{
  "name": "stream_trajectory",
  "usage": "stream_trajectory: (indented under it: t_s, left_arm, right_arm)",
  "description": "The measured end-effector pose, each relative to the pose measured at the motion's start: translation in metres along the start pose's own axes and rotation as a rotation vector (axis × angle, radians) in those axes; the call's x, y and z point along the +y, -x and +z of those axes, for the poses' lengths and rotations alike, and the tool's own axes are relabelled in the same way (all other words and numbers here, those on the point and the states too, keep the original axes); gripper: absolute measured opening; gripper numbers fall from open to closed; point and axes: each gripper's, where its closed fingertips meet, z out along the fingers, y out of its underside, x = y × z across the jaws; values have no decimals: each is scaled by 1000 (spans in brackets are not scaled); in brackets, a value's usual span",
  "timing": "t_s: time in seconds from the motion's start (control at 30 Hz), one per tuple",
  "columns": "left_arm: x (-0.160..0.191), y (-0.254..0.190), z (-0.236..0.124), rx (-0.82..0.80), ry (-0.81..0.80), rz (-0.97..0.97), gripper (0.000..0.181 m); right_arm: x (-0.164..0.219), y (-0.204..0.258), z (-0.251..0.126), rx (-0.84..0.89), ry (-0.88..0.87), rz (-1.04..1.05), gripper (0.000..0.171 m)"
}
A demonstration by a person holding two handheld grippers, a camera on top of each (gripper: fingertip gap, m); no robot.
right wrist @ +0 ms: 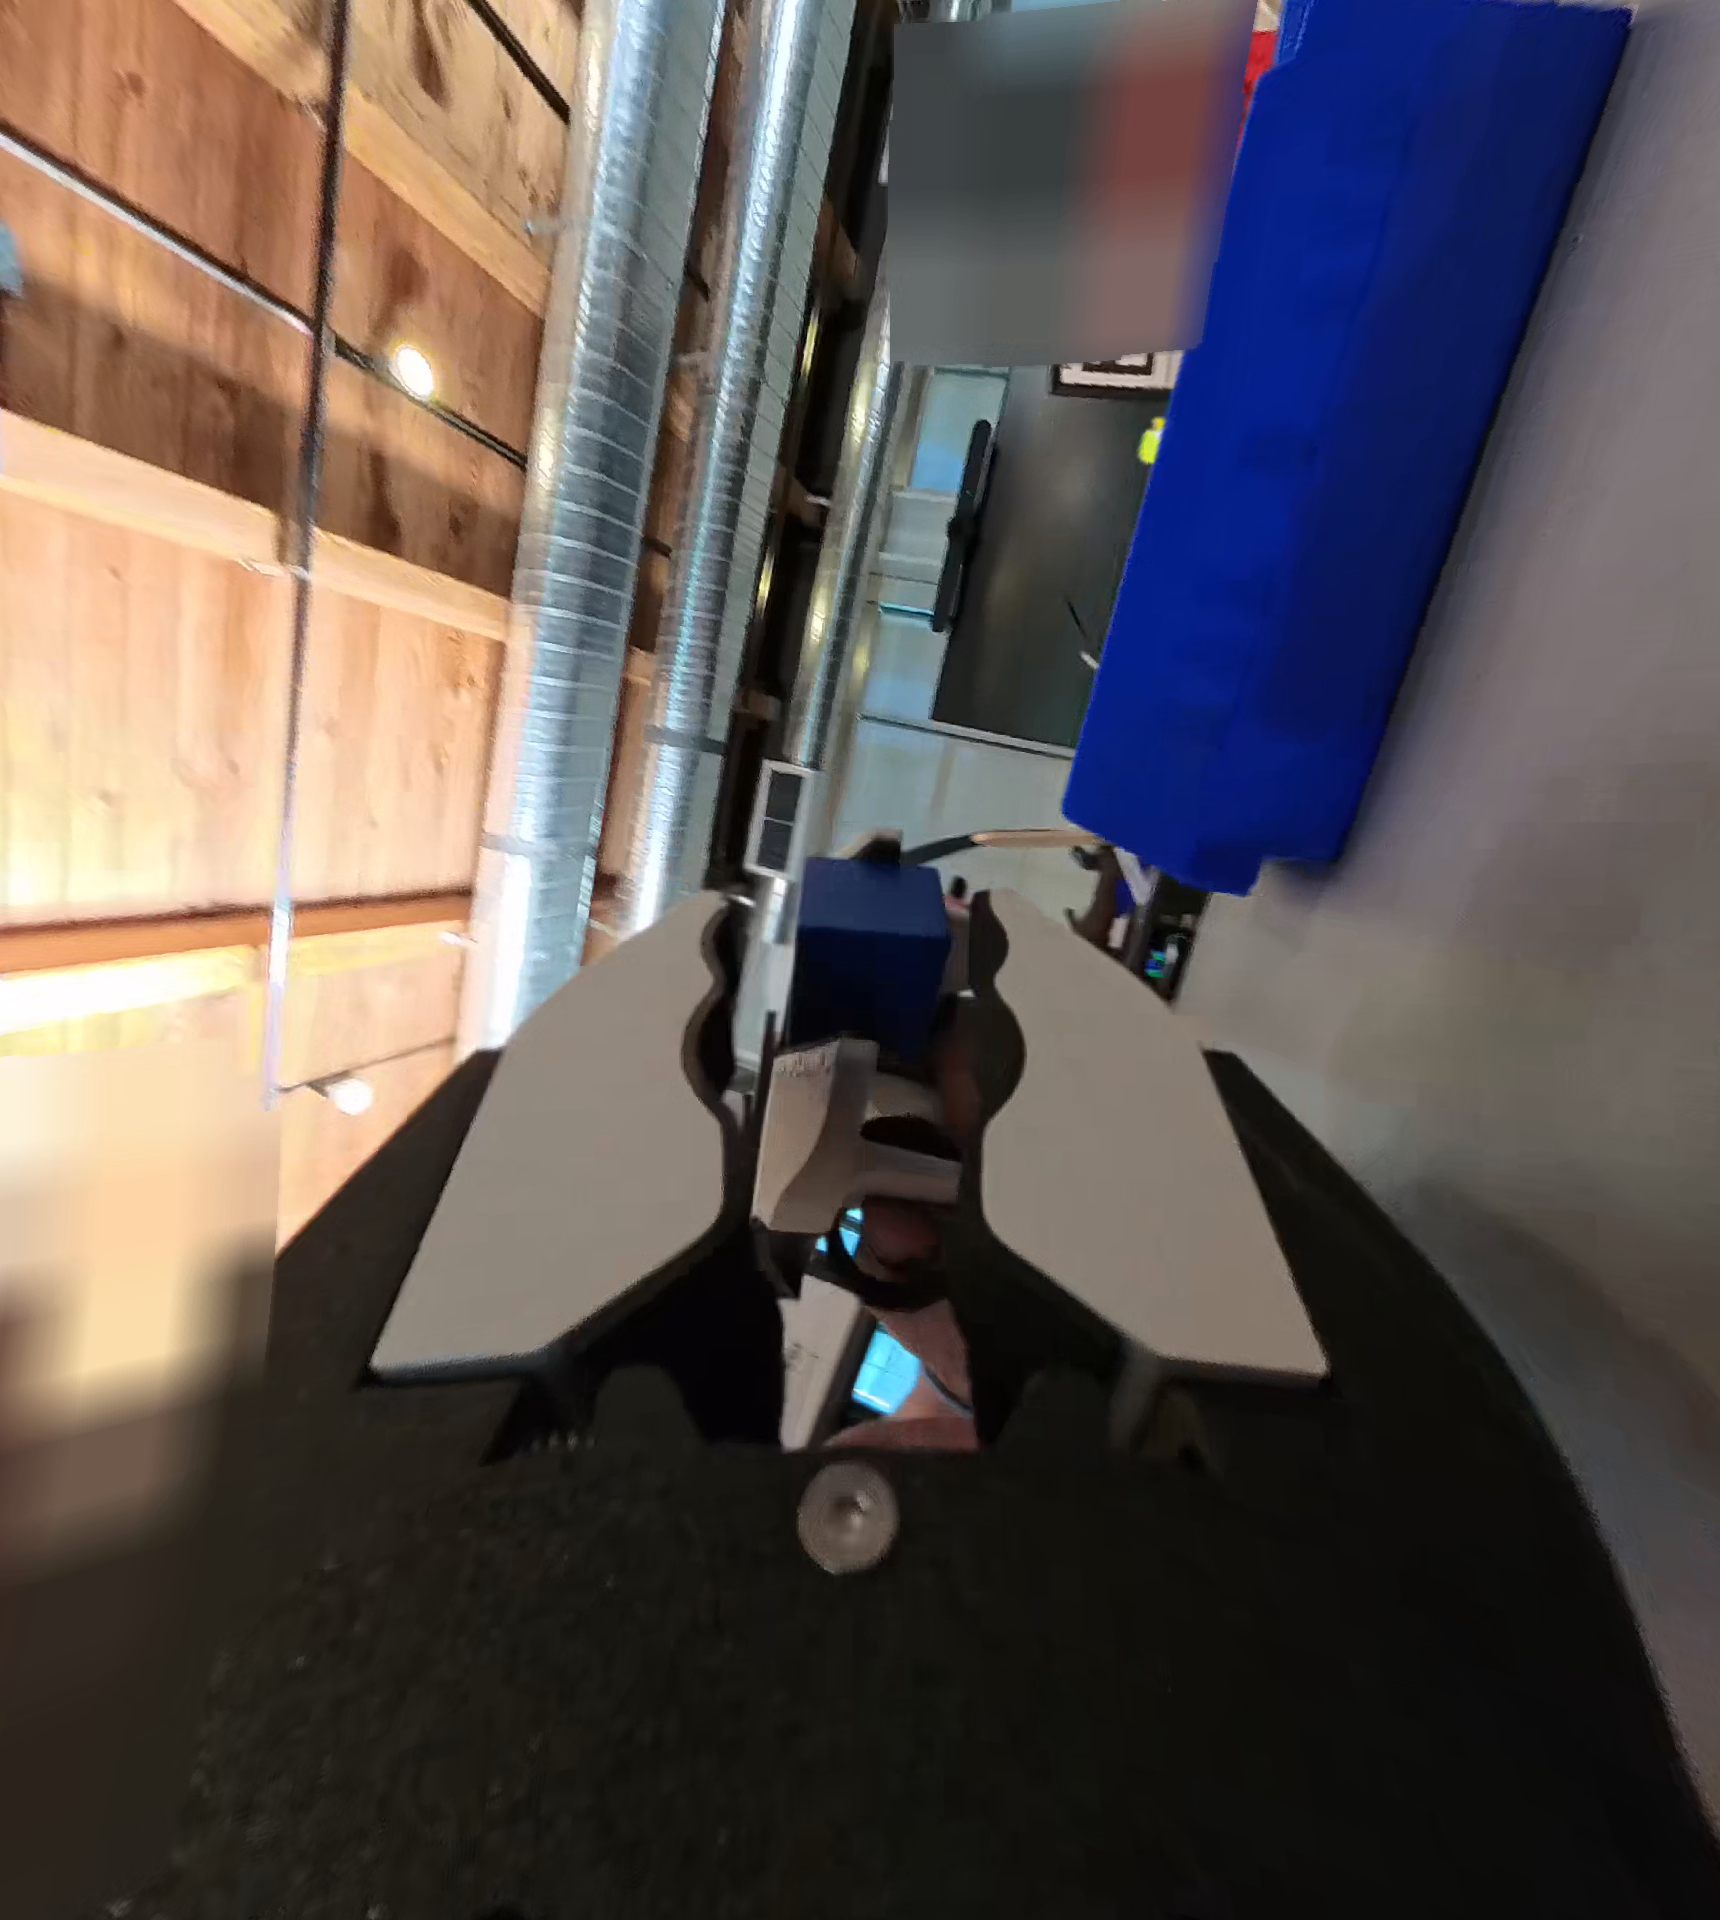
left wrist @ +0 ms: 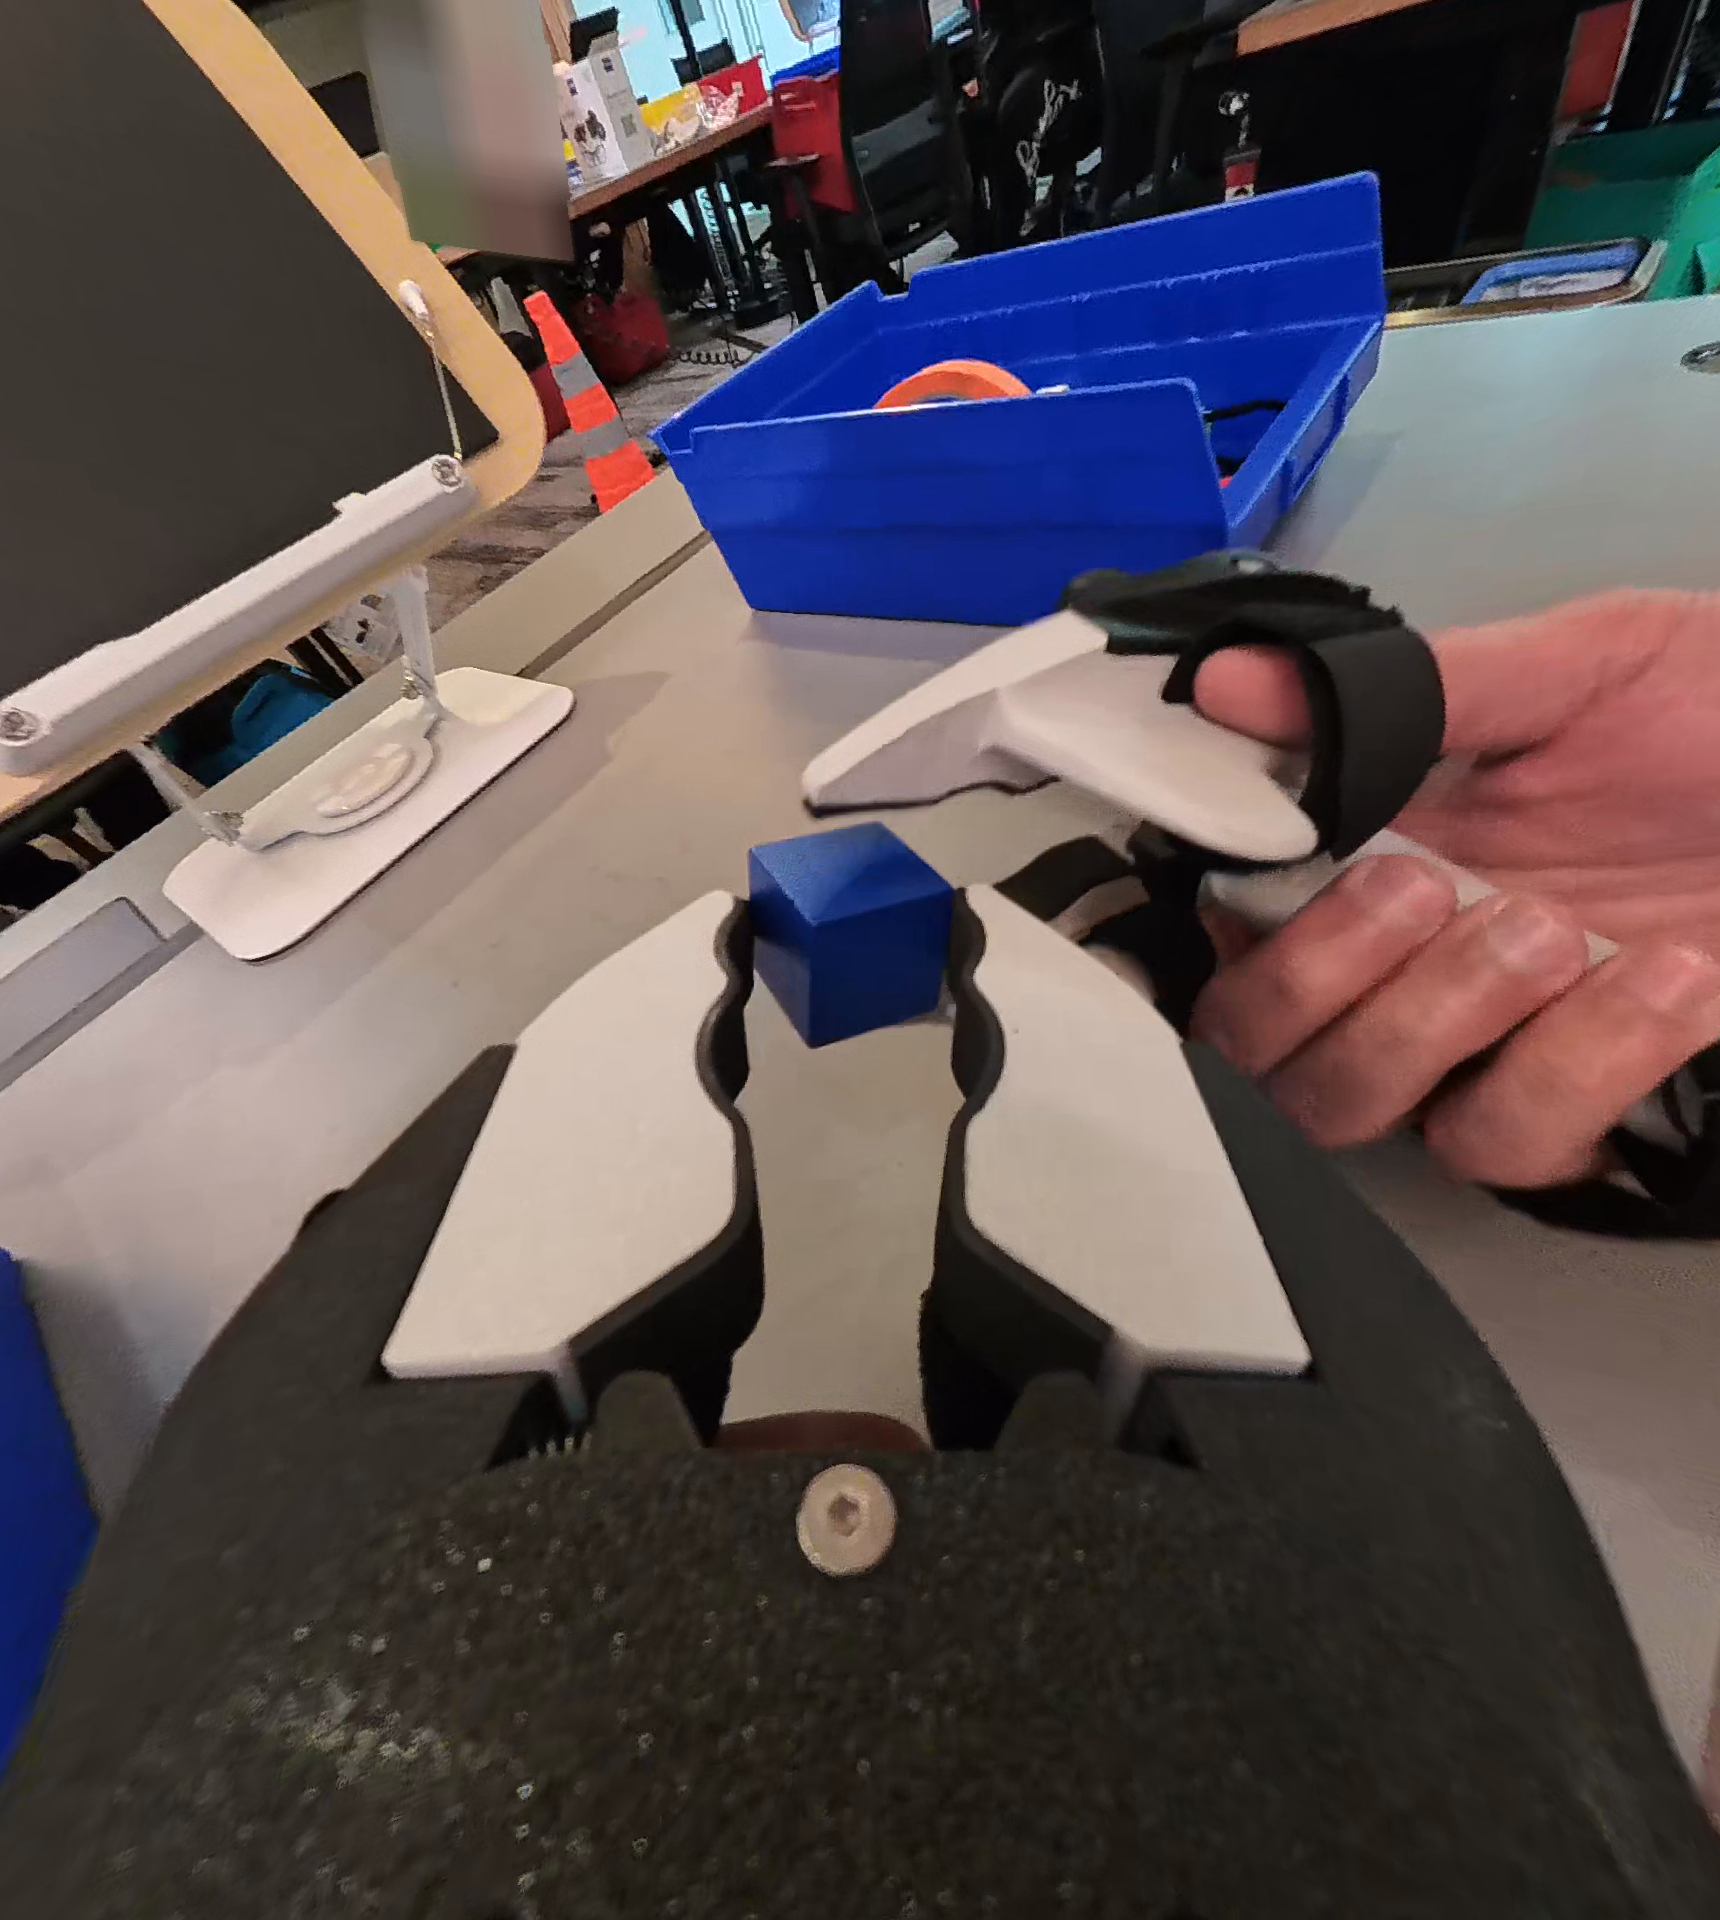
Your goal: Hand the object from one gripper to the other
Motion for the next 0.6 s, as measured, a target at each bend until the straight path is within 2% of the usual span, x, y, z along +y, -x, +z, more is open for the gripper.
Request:
stream_trajectory:
  t_s: [0.13,0.3,0.37,0.43,0.6]
  left_arm:
    - [-1,4,-5,16,-11,50,35]
    - [16,2,-2,36,79,199,35]
    - [23,3,0,12,120,275,35]
    - [26,0,2,5,144,320,35]
    - [30,-7,5,0,175,403,35]
  right_arm:
    - [-14,-1,-6,145,137,-288,51]
    - [-19,1,-13,394,381,-963,59]
    - [-12,3,-13,441,451,-1153,59]
    - [-5,-2,-15,488,518,-1228,55]
    - [7,-15,-17,542,622,-1250,50]
